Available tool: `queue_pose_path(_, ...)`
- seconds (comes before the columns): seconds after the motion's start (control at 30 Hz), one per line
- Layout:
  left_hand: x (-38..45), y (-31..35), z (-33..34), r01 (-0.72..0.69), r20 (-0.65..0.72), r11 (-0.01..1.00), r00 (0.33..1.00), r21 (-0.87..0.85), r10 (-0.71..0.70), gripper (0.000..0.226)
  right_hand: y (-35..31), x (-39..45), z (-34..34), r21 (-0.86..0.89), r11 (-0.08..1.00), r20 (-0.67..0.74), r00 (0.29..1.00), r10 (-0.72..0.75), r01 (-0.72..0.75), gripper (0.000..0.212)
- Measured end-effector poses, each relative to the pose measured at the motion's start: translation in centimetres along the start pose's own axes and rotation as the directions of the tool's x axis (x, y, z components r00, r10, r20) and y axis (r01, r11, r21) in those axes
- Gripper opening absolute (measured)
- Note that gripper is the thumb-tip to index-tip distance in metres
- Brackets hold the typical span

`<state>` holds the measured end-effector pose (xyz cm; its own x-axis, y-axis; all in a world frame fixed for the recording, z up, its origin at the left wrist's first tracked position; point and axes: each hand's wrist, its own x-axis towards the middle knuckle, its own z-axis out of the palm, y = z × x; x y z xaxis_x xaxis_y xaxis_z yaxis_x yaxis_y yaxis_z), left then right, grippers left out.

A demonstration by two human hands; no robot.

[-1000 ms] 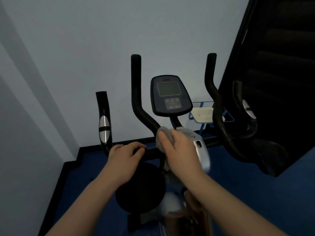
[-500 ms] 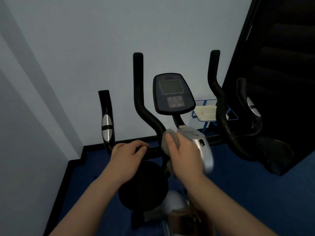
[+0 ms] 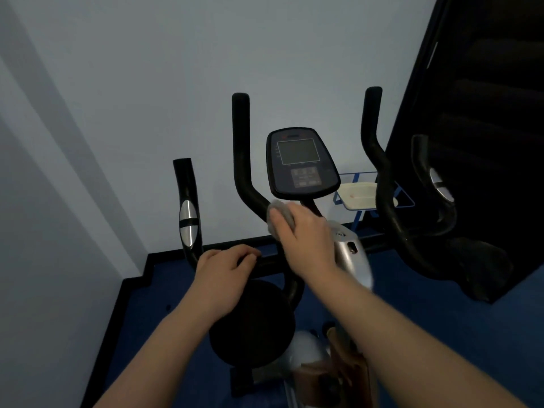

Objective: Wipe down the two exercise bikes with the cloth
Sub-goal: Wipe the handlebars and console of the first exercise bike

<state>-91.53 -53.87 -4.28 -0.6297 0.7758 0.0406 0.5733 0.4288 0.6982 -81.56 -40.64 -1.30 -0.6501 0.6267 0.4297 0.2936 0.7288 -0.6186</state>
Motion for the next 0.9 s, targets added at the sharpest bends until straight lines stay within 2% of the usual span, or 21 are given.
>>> queue_pose_path(0.1, 0.0, -0.2, 0.2, -0.012, 0.004, 1.0, 1.0, 0.005, 0.012, 0.02, 1.0, -4.5, 0.4, 0.083, 0.996, -0.044, 0.999, 0.022, -0.019, 0.04)
queue_pose_path(0.2, 0.0, -0.3, 0.4, -0.002, 0.014, 1.0, 1.0, 0.015, 0.002, 0.02, 1.5, -5.5, -0.4, 0.376, 0.897, 0.042, 0.971, 0.233, -0.232, 0.037)
queue_pose_path(0.23, 0.0, -0.4, 0.3, -0.002, 0.014, 1.0, 1.0, 0.007, 0.002, 0.021, 1.3, -4.6, -0.9, 0.408, 0.877, 0.034, 0.964, 0.263, -0.254, 0.038)
queue_pose_path(0.37, 0.1, -0.5, 0.3, 0.003, 0.009, 1.0, 1.0, 0.008, -0.003, 0.022, 0.8, 0.0, -1.8, 0.241, 0.959, -0.183, 0.963, 0.197, -0.15, 0.034)
queue_pose_path(0.47, 0.2, -0.4, 0.2, -0.014, -0.004, 1.0, 1.0, 0.027, 0.014, 0.022, 0.9, -1.5, -0.3, 0.031, 0.985, -0.111, 0.979, 0.172, -0.17, 0.032)
queue_pose_path(0.5, 0.2, -0.4, 0.2, -0.021, -0.009, 0.999, 1.0, 0.024, 0.021, 0.022, 0.7, -2.9, 0.1, 0.047, 0.984, -0.115, 0.977, 0.177, -0.173, 0.03)
queue_pose_path(0.57, 0.2, -0.5, 0.1, -0.028, -0.011, 1.0, 1.0, 0.014, 0.028, 0.021, 0.1, -5.7, 0.0, 0.229, 0.956, -0.105, 0.971, 0.214, -0.186, 0.029)
queue_pose_path(0.63, 0.2, -0.5, 0.2, -0.031, -0.008, 0.999, 0.999, 0.015, 0.031, 0.018, 0.3, -6.7, -0.6, 0.321, 0.924, -0.033, 0.973, 0.23, -0.207, 0.031)
queue_pose_path(0.7, 0.2, -0.5, 0.2, -0.032, -0.002, 0.999, 0.999, 0.016, 0.032, 0.021, 0.5, -5.3, -1.4, 0.258, 0.947, 0.015, 0.981, 0.194, -0.192, 0.036)
queue_pose_path(0.8, 0.2, -0.6, 0.1, -0.021, -0.006, 1.0, 1.0, 0.006, 0.021, 0.018, -0.4, -1.1, -1.6, 0.16, 0.984, -0.08, 0.993, 0.091, -0.077, 0.04)
queue_pose_path(0.9, 0.3, -0.7, 0.2, -0.006, -0.013, 1.0, 1.0, 0.006, 0.006, 0.019, -1.0, -0.1, 0.2, 0.004, 1.0, -0.088, 0.996, 0.014, -0.014, 0.034)
